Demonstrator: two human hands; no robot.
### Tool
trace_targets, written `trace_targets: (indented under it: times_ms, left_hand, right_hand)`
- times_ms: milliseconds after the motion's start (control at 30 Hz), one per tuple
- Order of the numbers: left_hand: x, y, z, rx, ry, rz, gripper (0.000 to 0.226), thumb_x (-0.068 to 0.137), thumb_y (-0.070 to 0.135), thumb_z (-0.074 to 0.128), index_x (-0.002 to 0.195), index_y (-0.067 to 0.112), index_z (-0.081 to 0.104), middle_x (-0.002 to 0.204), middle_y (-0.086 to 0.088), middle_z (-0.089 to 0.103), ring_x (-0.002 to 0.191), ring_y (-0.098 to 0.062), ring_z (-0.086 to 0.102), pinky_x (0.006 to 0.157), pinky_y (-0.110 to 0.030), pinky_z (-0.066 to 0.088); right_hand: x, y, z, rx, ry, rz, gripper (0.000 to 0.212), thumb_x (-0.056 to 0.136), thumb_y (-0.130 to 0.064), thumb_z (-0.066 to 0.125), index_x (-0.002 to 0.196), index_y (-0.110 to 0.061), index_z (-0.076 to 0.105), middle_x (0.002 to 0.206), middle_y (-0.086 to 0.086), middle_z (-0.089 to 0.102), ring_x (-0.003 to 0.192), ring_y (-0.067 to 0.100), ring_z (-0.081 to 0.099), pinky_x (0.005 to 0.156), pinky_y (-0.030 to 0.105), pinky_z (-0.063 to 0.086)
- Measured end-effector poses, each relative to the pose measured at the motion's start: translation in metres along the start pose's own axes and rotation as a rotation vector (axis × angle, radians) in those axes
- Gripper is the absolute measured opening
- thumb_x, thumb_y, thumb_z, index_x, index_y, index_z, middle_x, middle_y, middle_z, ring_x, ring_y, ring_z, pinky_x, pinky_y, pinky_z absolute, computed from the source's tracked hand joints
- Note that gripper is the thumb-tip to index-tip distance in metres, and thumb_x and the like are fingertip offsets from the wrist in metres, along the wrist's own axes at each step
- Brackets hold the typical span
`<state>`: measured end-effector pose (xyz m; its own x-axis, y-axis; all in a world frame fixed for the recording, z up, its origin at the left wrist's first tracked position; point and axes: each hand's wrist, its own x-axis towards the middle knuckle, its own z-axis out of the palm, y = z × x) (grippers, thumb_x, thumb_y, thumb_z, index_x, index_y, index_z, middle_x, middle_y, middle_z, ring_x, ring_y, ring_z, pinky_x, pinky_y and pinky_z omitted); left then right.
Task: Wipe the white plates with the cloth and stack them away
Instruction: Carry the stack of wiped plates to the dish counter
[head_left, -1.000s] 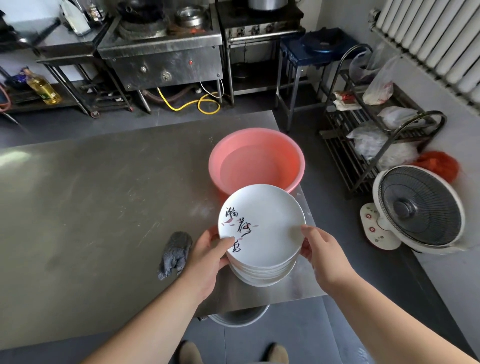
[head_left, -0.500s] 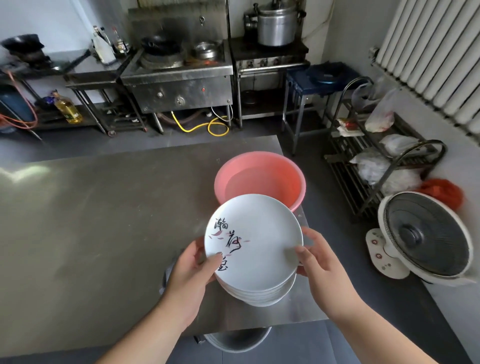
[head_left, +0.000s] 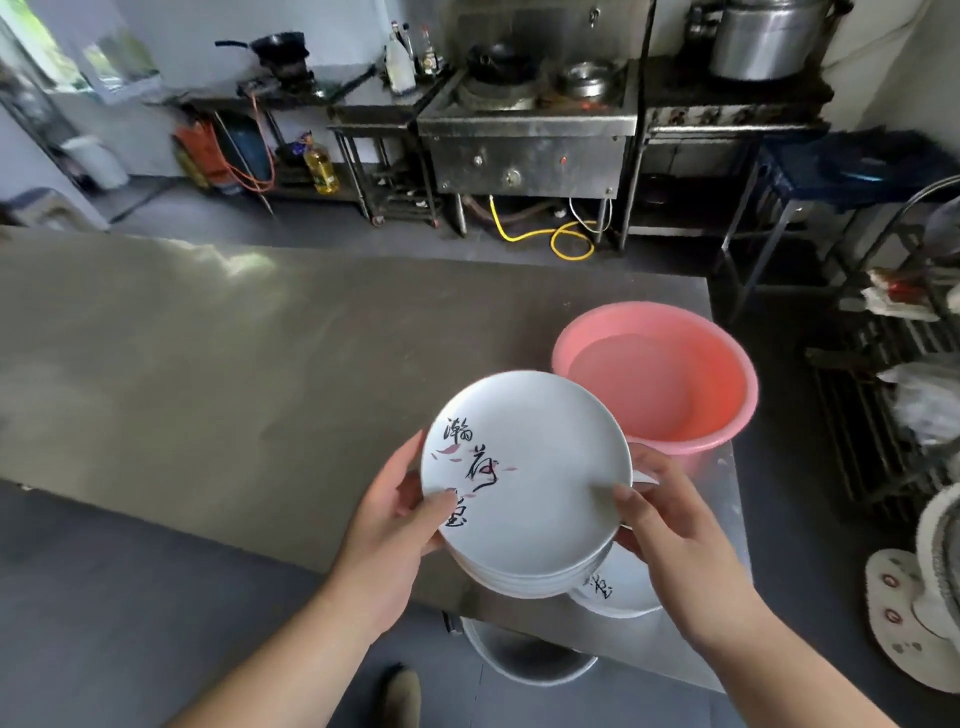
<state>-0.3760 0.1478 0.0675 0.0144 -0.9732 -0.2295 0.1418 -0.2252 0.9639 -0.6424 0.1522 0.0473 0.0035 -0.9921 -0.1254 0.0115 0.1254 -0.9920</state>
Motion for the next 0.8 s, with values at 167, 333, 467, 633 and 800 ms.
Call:
trace_targets:
  times_ms: [167, 333, 467, 633, 800]
  left_hand:
    - [-0.014, -0.001, -0.040, -0.031, 0.106, 0.016, 0.068, 0.081, 0.011, 0.065, 0.145, 0.032, 0.057, 0.135, 0.000, 0.071, 0.124, -0.026, 0.068, 0.098, -0.061, 0.056]
    - [-0.027, -0.007, -0.086, -0.076, 0.212, 0.030, 0.066, 0.081, 0.012, 0.068, 0.144, 0.031, 0.058, 0.134, -0.001, 0.071, 0.121, -0.028, 0.069, 0.094, -0.062, 0.058]
    - [-0.039, -0.011, -0.128, -0.088, 0.280, 0.037, 0.064, 0.083, 0.013, 0.068, 0.143, 0.033, 0.057, 0.133, -0.002, 0.072, 0.121, -0.030, 0.069, 0.097, -0.062, 0.057]
    - [-0.062, -0.009, -0.194, -0.111, 0.348, 0.052, 0.077, 0.075, 0.024, 0.077, 0.148, 0.031, 0.052, 0.136, 0.001, 0.070, 0.124, -0.028, 0.068, 0.098, -0.065, 0.056]
    - [-0.090, -0.013, -0.275, -0.121, 0.433, 0.067, 0.069, 0.083, 0.016, 0.070, 0.148, 0.033, 0.052, 0.138, 0.002, 0.068, 0.126, -0.027, 0.067, 0.095, -0.063, 0.058]
  right_hand:
    - [0.012, -0.005, 0.044, 0.010, -0.096, 0.008, 0.045, 0.084, -0.054, 0.065, 0.126, -0.037, 0.065, 0.116, 0.002, 0.075, 0.109, 0.032, 0.069, 0.103, 0.062, 0.051]
    - [0.020, -0.006, 0.091, 0.015, -0.219, 0.016, 0.050, 0.088, -0.056, 0.065, 0.134, -0.035, 0.063, 0.129, -0.004, 0.072, 0.122, 0.023, 0.067, 0.110, 0.060, 0.047]
    - [0.025, -0.007, 0.134, -0.018, -0.299, 0.019, 0.043, 0.094, -0.053, 0.065, 0.133, -0.035, 0.063, 0.125, -0.002, 0.073, 0.116, 0.026, 0.069, 0.104, 0.056, 0.053]
    - [0.021, -0.008, 0.209, -0.059, -0.372, 0.017, 0.046, 0.088, -0.061, 0.063, 0.129, -0.040, 0.063, 0.116, -0.003, 0.075, 0.105, 0.021, 0.070, 0.089, 0.041, 0.056]
    - [0.014, -0.001, 0.296, -0.044, -0.458, 0.046, 0.036, 0.086, -0.049, 0.064, 0.120, -0.041, 0.066, 0.117, 0.001, 0.074, 0.101, 0.019, 0.066, 0.087, 0.038, 0.057]
